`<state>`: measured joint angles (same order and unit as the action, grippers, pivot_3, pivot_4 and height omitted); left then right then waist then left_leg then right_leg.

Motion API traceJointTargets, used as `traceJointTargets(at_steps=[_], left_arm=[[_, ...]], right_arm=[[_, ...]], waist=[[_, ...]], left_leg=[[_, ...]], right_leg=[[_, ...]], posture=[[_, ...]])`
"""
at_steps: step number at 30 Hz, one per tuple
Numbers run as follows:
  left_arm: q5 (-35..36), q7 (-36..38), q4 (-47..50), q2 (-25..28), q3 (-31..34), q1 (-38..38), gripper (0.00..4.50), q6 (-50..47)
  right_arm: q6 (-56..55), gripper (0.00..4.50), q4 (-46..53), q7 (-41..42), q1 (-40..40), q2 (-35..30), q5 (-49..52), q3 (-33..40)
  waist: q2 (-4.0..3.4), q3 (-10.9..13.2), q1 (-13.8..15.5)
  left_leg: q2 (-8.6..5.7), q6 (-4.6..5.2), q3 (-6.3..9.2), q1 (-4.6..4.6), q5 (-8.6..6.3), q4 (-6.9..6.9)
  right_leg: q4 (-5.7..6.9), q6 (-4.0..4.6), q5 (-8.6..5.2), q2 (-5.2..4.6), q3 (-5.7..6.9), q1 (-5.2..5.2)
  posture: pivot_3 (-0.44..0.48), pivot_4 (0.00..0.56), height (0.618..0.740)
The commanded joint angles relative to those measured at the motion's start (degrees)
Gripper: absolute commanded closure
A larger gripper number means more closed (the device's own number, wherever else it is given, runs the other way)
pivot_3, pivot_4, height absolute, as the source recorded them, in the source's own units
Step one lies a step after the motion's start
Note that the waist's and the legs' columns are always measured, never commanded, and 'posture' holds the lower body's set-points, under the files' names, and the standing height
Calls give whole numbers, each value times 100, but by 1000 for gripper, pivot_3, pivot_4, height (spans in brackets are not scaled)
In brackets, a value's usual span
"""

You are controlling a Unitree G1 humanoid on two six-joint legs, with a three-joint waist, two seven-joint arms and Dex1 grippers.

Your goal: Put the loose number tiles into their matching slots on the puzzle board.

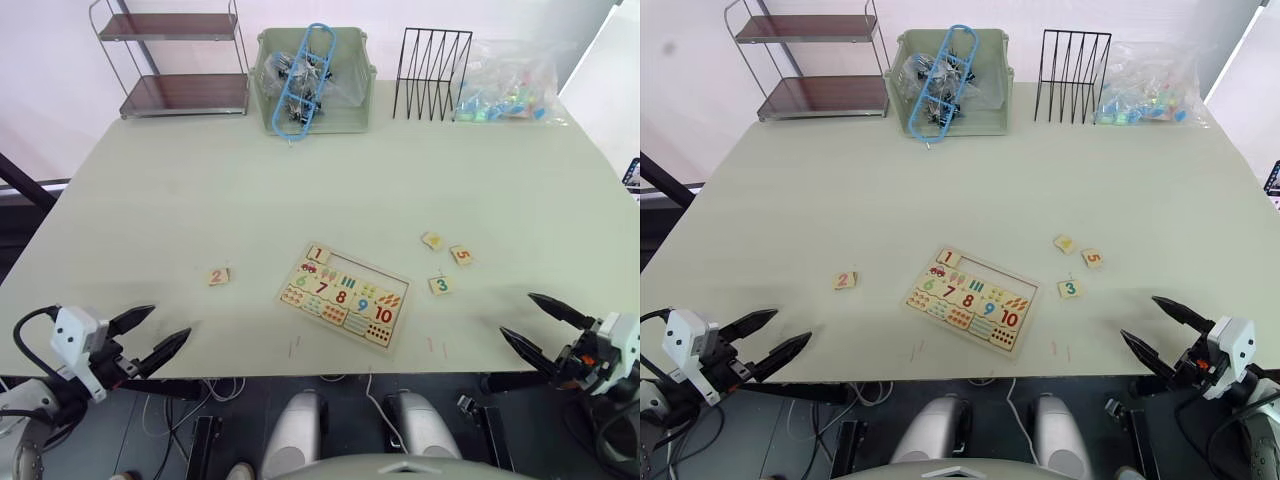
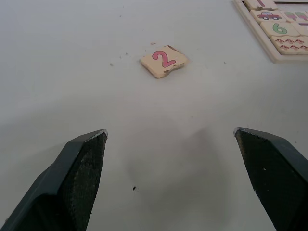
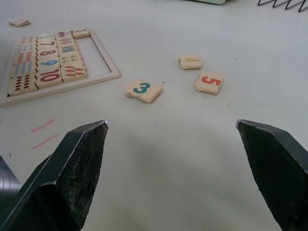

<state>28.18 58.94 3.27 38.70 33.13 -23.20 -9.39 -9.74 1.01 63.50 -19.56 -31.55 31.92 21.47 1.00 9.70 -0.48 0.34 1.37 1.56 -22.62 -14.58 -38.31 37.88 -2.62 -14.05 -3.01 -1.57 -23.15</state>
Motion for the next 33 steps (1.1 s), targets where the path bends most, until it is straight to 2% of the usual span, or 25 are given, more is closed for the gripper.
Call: traceJointTargets(at_steps=[1, 8, 12, 17, 25, 31, 33], left_arm=[[-43, 81, -76, 139, 4, 58, 24, 150], [-177, 829, -761, 713, -186, 401, 24, 471], [-323, 1360, -1474, 1220, -456, 1063, 24, 751], [-467, 1737, -2092, 1534, -868, 1907, 24, 892], [-869, 2249, -3004, 1734, -1678, 3332, 24, 1044], [-1381, 3153, -4342, 1750, -2476, 4559, 24, 1899], [-1181, 3335, -4655, 1776, -2855, 4848, 24, 2153]], right_arm=[[-183, 0, 8, 96, 45, -15, 72, 124], [-203, 0, 30, 346, 165, -51, 163, 41], [30, 0, 193, 610, 233, -91, 387, -60], [234, 0, 408, 1020, 256, -186, 577, -194], [226, 0, 627, 1438, 321, -227, 683, -363], [194, 0, 683, 1483, 441, -225, 688, -399], [167, 0, 651, 1525, 482, -233, 668, -411]], waist=[[0, 0, -2], [0, 1, -4], [-1, 1, 21], [-3, 3, -3], [-1, 4, -10], [0, 4, -10], [0, 4, -9]], left_leg=[[0, 0, 0, 0, 0, 0], [0, 0, -2, 0, 0, 1], [0, 0, 0, -1, 0, 1], [0, 0, -5, -3, 0, 4], [-1, 0, 1, -7, 0, 4], [-4, 0, 0, -8, 1, 1], [-8, 0, -6, -12, 1, 0]], right_leg=[[0, 0, 0, 0, 0, 0], [0, 0, 0, 3, 1, -1], [0, 0, 0, 18, 5, -2], [-1, 1, 1, 23, 0, -5], [2, -20, 14, 31, 5, -8], [6, -22, 15, 36, 9, -8], [4, -23, 16, 38, 12, -8]], posture=[[0, 150, 739], [0, 150, 739], [0, 150, 739], [0, 150, 739], [0, 150, 739], [0, 150, 739], [0, 150, 739]])
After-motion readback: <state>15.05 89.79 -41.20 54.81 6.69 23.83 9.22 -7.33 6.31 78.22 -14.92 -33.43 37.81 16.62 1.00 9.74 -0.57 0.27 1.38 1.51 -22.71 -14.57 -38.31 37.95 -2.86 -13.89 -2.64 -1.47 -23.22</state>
